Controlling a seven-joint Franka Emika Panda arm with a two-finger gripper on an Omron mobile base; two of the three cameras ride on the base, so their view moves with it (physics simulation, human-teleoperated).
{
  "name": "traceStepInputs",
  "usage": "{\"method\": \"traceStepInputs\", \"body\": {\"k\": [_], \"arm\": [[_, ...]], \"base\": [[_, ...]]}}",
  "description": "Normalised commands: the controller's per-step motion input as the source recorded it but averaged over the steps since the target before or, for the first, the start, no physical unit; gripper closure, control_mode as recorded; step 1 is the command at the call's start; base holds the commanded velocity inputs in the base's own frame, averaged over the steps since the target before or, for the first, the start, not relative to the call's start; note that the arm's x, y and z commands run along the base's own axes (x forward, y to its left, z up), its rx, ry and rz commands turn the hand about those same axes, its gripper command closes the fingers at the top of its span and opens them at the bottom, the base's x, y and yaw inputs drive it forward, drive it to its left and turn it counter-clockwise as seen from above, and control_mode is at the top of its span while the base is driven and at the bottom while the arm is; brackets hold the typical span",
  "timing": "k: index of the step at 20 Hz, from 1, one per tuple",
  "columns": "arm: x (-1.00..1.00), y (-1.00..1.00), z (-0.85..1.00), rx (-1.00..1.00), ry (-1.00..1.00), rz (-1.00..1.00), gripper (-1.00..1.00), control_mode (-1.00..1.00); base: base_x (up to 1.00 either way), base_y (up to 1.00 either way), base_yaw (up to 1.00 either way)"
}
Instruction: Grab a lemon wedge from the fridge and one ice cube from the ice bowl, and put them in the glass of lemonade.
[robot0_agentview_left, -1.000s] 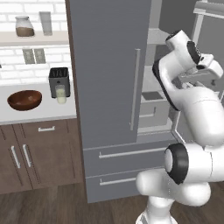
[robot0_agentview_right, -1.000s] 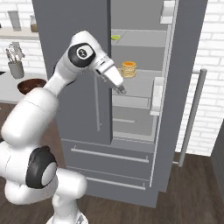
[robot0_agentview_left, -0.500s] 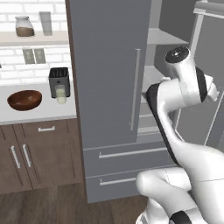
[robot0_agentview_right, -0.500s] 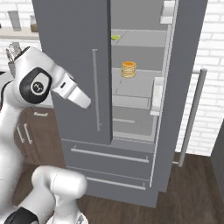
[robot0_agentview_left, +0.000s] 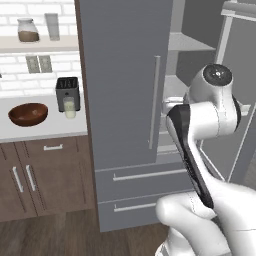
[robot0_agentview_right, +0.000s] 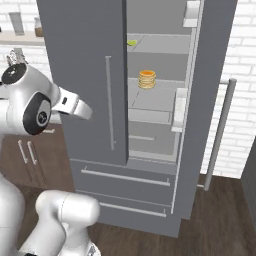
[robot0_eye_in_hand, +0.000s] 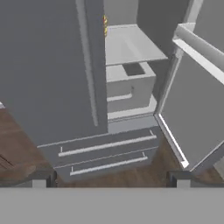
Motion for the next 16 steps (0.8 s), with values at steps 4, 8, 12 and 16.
{"method": "traceStepInputs", "body": {"k": [4, 8, 12, 16], "arm": [[0.58, 0.33, 0.20, -0.03, 0.16, 0.50, -1.00, -1.00], [0.49, 0.09, 0.13, -0.12, 0.25, 0.06, -1.00, -1.00], [0.62, 0.00, 0.00, -0.04, 0.18, -0.19, -1.00, -1.00], [0.63, -0.01, -0.09, 0.00, 0.03, -0.29, -1.00, -1.00]], "base": [[0.00, 0.00, 0.00], [0.00, 0.00, 0.00], [0.00, 0.00, 0.00], [0.00, 0.00, 0.00]]}}
